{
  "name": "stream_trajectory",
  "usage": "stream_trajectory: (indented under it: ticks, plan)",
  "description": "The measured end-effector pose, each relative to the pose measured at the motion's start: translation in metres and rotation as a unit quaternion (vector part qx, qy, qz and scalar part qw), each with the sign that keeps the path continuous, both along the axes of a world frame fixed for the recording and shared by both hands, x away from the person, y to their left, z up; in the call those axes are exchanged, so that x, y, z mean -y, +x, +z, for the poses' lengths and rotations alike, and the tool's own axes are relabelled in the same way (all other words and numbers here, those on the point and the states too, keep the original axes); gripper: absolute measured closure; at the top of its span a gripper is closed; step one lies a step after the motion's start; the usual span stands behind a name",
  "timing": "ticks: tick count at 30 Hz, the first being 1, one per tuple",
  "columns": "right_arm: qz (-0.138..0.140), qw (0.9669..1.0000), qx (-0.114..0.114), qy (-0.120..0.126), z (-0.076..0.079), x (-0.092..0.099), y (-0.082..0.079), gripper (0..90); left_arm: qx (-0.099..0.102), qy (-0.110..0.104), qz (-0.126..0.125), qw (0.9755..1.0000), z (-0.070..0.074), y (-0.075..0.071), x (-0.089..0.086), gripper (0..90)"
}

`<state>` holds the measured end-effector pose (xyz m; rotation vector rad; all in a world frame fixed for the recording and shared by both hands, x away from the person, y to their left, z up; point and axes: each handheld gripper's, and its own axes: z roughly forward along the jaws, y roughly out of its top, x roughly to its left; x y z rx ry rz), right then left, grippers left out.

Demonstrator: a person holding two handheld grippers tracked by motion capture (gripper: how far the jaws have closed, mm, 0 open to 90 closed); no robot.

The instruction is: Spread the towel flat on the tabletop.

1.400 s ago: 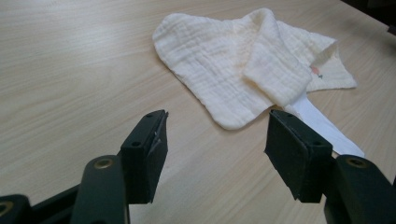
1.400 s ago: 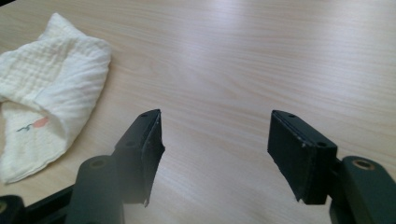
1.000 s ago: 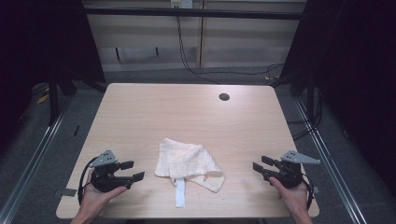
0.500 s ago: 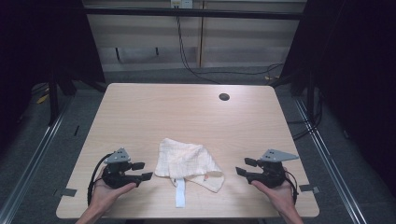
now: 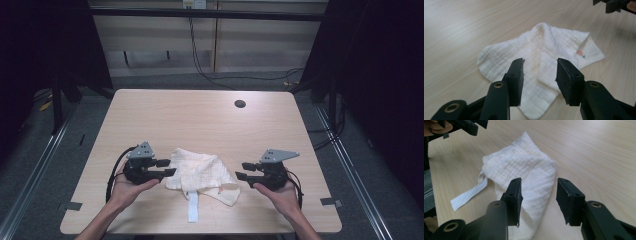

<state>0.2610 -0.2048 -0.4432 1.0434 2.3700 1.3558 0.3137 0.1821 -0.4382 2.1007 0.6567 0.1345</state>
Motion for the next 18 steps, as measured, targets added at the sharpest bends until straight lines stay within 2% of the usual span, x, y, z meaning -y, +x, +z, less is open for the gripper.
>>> stream_trajectory:
  ticks: [2,4,6,7,9,11,13,16,18]
  plan:
    - [0.008,1.0000,0.000,0.000,0.002,-0.007,0.007,56.7,-0.001,-0.001,0.005,1.0000,-0.001,0.006,0.002,58.4]
    - [0.014,0.9999,0.000,0.004,0.001,-0.013,0.013,56.5,-0.009,-0.001,0.008,0.9999,-0.008,0.012,0.005,56.3]
    - [0.019,0.9998,-0.003,0.003,-0.004,-0.020,0.017,56.3,-0.017,-0.011,0.013,0.9997,-0.017,0.015,0.006,55.5]
    - [0.020,0.9998,-0.004,0.002,-0.006,-0.022,0.018,56.2,-0.011,-0.013,0.013,0.9998,-0.023,0.014,0.007,55.6]
    - [0.024,0.9997,-0.010,-0.003,-0.016,-0.028,0.021,55.8,-0.016,0.002,0.004,0.9999,-0.030,0.014,0.009,59.1]
    - [0.028,0.9993,-0.013,-0.019,-0.021,-0.033,0.023,56.9,-0.025,0.004,-0.007,0.9996,-0.036,0.012,0.011,60.9]
    - [0.032,0.9991,-0.016,-0.021,-0.023,-0.035,0.024,58.1,-0.027,0.013,-0.024,0.9993,-0.038,0.010,0.013,62.4]
    - [0.032,0.9988,-0.020,-0.029,-0.027,-0.036,0.024,58.2,-0.031,0.020,-0.026,0.9990,-0.043,0.010,0.017,62.7]
    - [0.032,0.9980,-0.033,-0.043,-0.037,-0.036,0.025,58.2,-0.034,0.023,-0.030,0.9987,-0.046,0.011,0.019,61.6]
